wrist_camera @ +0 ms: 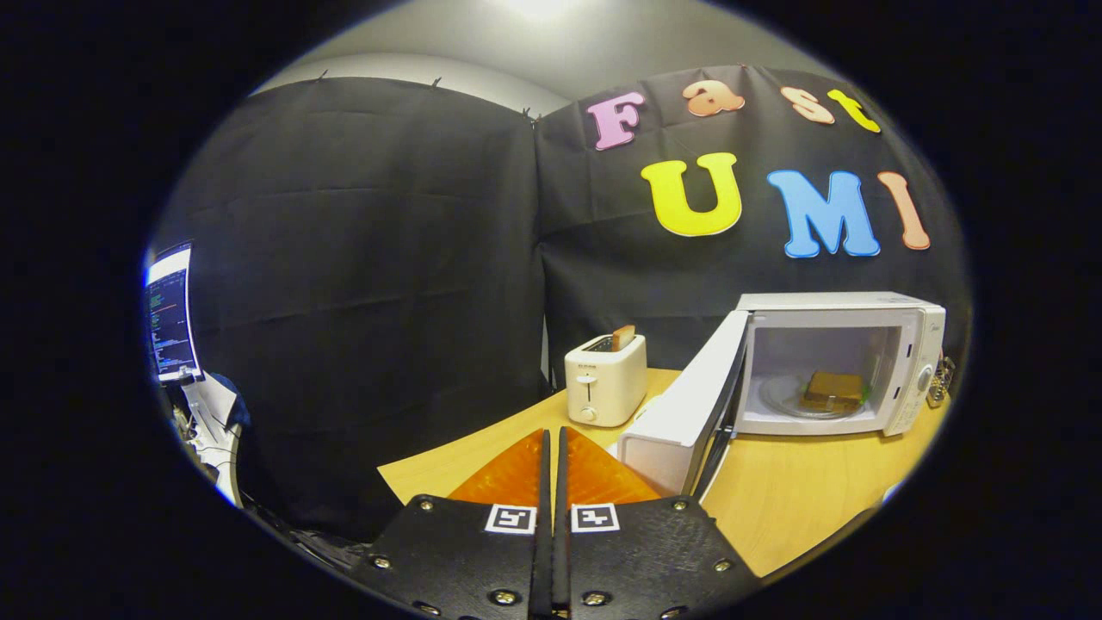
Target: Open the microwave, put the food inside, and close the microwave door.
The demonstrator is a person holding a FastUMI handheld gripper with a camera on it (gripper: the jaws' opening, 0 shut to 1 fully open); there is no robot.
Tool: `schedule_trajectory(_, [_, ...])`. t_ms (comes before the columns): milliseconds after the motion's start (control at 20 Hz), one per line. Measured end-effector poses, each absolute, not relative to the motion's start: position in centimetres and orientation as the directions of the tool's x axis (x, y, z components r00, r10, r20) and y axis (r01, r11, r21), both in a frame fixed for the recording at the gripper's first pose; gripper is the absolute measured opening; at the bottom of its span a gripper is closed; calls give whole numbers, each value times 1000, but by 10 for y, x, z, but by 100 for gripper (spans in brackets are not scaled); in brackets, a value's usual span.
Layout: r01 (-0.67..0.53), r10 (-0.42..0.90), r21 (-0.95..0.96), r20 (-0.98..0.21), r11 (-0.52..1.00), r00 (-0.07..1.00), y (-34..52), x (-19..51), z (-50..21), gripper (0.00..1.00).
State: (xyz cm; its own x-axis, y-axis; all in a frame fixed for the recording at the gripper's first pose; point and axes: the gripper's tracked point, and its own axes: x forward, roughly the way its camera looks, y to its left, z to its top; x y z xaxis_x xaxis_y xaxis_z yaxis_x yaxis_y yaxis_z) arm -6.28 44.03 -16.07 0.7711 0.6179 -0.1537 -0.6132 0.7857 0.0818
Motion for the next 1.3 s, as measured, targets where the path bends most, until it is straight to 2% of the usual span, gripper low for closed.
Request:
schedule_trajectory(350, [-543,557,128,-128,830,821,380,-58,-153,1])
schedule_trajectory(800, [-327,334,74,-103,942,937,258,-14,-149,1])
schedule_trajectory(1300, [-102,107,56,-99,993,989,154,42,-147,1])
